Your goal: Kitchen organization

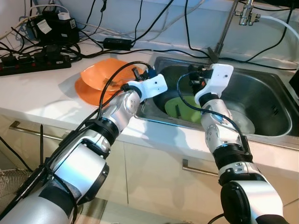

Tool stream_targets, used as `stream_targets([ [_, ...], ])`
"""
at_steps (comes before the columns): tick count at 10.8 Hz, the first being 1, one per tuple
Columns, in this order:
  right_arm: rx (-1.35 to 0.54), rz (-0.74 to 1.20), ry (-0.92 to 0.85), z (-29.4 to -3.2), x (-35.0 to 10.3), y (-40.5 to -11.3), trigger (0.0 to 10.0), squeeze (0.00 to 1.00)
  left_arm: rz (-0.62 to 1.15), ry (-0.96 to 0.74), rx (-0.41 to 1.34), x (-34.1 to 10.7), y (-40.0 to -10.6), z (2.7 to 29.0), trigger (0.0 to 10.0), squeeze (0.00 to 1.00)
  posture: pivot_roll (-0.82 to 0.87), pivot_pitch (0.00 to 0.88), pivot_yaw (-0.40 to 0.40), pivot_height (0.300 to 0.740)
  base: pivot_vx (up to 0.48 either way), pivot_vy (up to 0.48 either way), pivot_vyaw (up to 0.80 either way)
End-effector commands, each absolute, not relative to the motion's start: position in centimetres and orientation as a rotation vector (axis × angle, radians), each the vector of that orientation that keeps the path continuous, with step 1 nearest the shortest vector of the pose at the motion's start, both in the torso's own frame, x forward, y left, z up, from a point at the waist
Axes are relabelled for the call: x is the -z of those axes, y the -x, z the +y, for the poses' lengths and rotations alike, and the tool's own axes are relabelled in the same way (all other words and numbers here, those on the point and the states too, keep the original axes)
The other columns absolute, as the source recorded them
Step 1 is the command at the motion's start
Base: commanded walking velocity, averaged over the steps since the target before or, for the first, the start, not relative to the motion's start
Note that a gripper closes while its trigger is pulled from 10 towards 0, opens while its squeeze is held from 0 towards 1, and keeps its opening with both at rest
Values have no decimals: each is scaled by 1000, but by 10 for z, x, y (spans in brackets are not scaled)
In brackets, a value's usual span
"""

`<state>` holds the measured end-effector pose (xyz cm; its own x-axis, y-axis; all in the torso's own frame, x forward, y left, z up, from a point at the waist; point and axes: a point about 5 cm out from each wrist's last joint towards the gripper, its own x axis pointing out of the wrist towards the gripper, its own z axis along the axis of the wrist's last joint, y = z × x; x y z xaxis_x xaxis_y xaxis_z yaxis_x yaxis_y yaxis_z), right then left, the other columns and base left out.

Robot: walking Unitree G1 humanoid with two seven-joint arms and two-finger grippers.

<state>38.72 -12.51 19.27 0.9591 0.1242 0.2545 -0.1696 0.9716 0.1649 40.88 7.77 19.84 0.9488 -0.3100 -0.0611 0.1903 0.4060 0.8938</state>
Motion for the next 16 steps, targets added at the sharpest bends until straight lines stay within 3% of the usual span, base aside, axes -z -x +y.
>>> stream_targets([
  [1, -145, -223, -184, -126, -186, -386, 10000, 0, -133, -1109, 310, -205, -411, 75, 0, 0, 192, 0, -17, 740, 0, 0, 0],
  [5, -125, -178, -150, -130, -166, -381, 10000, 0, -125, -1087, 309, -201, -410, 78, 0, 0, 195, 0, -19, 740, 0, 0, 0],
  [10, -57, -309, -119, -141, -169, -367, 10000, 0, -133, -1069, 307, -203, -411, 79, 0, 0, 193, 0, -16, 740, 0, 0, 0],
  [16, -54, -309, -89, -145, -160, -349, 10000, 0, -133, -1069, 316, -202, -411, 79, 0, 0, 182, 0, -7, 740, 0, 0, 0],
])
